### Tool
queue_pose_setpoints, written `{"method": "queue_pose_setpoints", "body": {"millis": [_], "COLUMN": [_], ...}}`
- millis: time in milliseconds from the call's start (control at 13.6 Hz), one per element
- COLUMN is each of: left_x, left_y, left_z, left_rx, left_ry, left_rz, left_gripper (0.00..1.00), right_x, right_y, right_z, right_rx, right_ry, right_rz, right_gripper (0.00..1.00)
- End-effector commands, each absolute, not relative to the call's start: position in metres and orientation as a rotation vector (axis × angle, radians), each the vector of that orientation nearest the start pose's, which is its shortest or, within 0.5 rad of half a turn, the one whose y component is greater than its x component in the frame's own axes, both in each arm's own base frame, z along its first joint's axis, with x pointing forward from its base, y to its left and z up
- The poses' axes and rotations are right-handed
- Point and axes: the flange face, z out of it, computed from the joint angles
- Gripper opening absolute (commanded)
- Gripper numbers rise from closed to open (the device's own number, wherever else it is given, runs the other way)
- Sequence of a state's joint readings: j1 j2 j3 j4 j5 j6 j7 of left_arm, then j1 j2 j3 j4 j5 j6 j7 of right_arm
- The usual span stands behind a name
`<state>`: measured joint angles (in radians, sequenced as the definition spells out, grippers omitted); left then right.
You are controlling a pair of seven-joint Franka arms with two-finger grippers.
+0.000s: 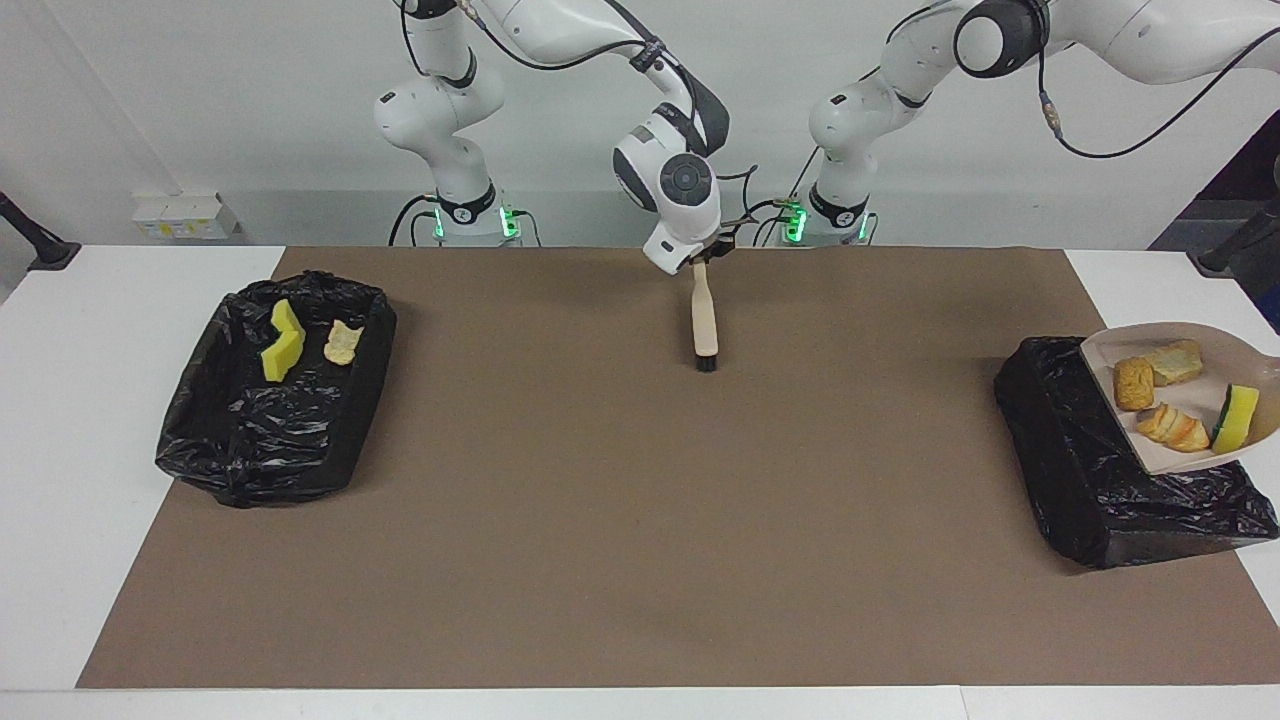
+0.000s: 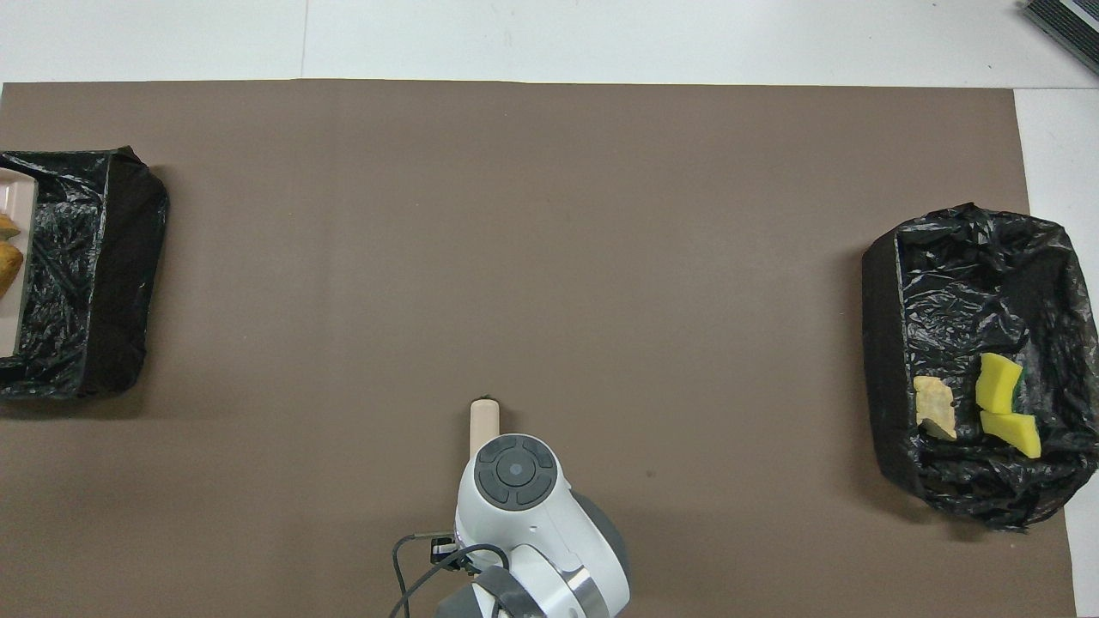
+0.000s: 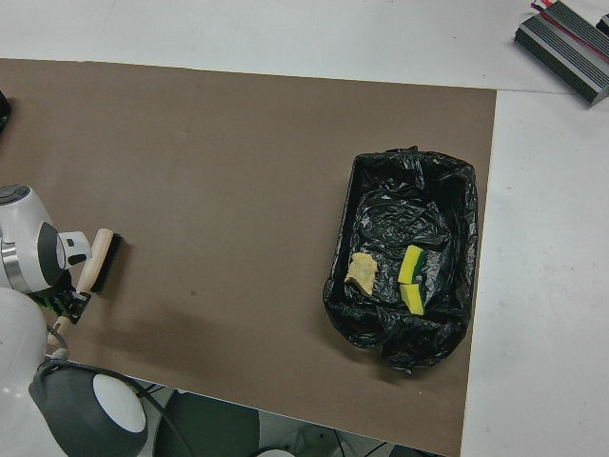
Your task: Sweep and dump trash in bin
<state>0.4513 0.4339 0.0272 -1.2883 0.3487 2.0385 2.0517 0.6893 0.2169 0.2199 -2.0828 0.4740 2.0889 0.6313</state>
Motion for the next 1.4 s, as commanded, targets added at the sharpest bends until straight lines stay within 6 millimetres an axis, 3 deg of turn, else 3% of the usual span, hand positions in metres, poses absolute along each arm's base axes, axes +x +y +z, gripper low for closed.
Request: {"method": "queue_pose_setpoints", "body": {"millis": [0,221,295,368,589,810,1105,1325], "left_x": [0.633,0.627,0.627,0.626,0.623,0.619,0.616,0.620], "left_y": [0.332,0.311,0.301,0.296,0.270,0.251,0.225,0.181], "left_z": [0.540,0.534,0.535,0.542,0.576,0.607,0.638,0.626], "left_rx": [-1.685,-1.636,-1.594,-1.569,-1.505,-1.400,-1.331,-1.462], "left_ry": [1.991,1.899,1.875,1.835,1.803,1.756,1.725,1.777], "left_rz": [0.498,0.653,0.705,0.747,0.765,0.839,0.840,0.792], "left_gripper": [0.00,0.00,0.00,0.00,0.00,0.00,0.00,0.00], "right_x": [0.323,0.320,0.319,0.319,0.333,0.365,0.436,0.490], "right_y": [0.453,0.452,0.452,0.451,0.453,0.435,0.329,0.252], "right_z": [0.308,0.307,0.308,0.310,0.339,0.395,0.497,0.554], "right_rx": [-2.892,-2.898,-2.901,-2.904,-2.891,-2.859,-2.874,-2.945], "right_ry": [-0.012,-0.018,-0.024,-0.011,0.022,0.040,0.175,0.001], "right_rz": [0.663,0.697,0.720,0.736,0.746,0.715,0.556,0.353], "right_gripper": [0.00,0.00,0.14,0.99,1.00,1.00,1.00,1.00]}}
